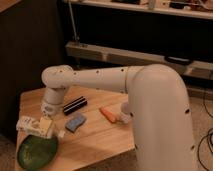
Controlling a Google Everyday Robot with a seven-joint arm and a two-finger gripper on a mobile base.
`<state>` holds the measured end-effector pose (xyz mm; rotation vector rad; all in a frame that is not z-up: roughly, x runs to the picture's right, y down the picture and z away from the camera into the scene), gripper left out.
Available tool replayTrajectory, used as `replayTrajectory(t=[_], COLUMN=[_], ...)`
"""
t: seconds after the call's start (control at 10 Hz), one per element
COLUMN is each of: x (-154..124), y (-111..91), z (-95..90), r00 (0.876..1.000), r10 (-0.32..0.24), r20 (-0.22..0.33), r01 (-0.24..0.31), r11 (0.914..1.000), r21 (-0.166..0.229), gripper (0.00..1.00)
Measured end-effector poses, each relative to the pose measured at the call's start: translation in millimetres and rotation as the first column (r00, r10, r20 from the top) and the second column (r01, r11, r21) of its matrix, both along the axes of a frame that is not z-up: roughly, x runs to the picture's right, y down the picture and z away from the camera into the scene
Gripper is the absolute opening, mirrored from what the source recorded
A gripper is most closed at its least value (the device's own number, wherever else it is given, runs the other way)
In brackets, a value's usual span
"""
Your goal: Place the bottle in the ceramic bowl
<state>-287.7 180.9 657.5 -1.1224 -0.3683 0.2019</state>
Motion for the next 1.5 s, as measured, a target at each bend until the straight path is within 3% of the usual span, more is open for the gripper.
replayTrajectory(t=[0.1,0.4,0.7,1.0,1.3,1.5], x=[-6,-21,-18,-15,-15,-18], y=[9,25,57,73,58,57], z=[-1.8,-1.3,29.2,46.9,47.5,45.7], r00=[1.0,0.997,0.994,0.99,0.997,0.998], r10=[-0.005,-0.038,-0.108,-0.134,-0.07,-0.065], r20=[0.024,0.067,0.001,-0.045,-0.023,-0.007], r01=[0.005,0.039,0.108,0.134,0.069,0.065], r11=[1.0,0.9991,0.9942,0.991,0.9965,0.9956], r21=[-0.008,-0.014,-0.003,-0.005,-0.047,-0.069], gripper=[0.0,0.2,0.51,0.74,0.76,0.76])
